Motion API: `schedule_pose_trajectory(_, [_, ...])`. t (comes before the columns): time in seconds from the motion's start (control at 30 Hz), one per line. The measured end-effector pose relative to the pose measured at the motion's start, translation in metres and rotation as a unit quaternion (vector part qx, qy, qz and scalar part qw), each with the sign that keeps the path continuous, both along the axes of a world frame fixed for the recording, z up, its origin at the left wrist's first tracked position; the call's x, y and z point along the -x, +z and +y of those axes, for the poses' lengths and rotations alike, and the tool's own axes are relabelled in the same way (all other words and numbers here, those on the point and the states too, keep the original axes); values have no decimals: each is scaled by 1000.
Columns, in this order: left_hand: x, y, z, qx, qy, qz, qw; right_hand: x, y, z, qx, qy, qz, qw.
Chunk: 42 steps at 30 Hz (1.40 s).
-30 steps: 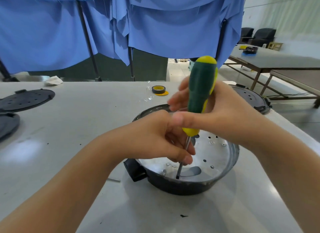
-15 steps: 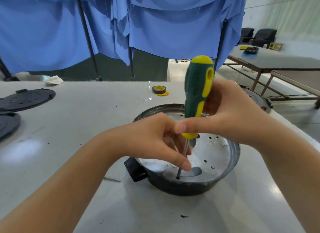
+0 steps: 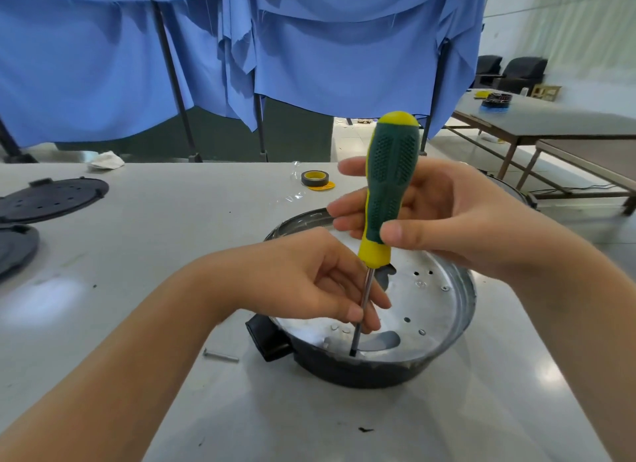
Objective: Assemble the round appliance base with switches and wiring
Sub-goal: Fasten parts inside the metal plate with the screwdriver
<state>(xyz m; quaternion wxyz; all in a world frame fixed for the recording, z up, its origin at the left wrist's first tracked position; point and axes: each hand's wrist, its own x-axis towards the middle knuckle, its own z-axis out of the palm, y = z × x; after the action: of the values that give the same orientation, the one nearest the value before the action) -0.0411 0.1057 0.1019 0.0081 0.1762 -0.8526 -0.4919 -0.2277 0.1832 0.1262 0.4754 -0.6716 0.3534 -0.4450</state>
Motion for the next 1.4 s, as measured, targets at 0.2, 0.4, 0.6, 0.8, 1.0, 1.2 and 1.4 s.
schedule_pose_trajectory(0.2, [5, 0, 2, 49, 24, 9, 998, -25, 0, 5, 174, -173, 115, 963])
schedule_pose_trajectory(0.4, [4, 0, 2, 79, 30, 29, 996, -33, -7, 1, 164, -182, 82, 966])
schedule_pose_trajectory(0.6, [0, -1, -3, 25, 36, 24, 999, -12, -5, -4, -1, -15, -51, 999])
schedule_pose_trajectory(0.8, [1, -2, -1, -7, 19, 3, 1000, -7, -4, -5, 53, -89, 24, 994])
schedule_pose_trajectory(1.0, [4, -5, 0, -26, 1, -7, 1000, -16, -4, -3, 115, -206, 105, 966])
schedule_pose_trajectory(1.2, [-2, -5, -6, 13, 10, -23, 1000, -11, 2, 1, 62, -122, 52, 989])
schedule_pose_trajectory(1.4, [-18, -11, -17, 200, 73, -82, 974, -10, 11, 10, 123, -130, 74, 981])
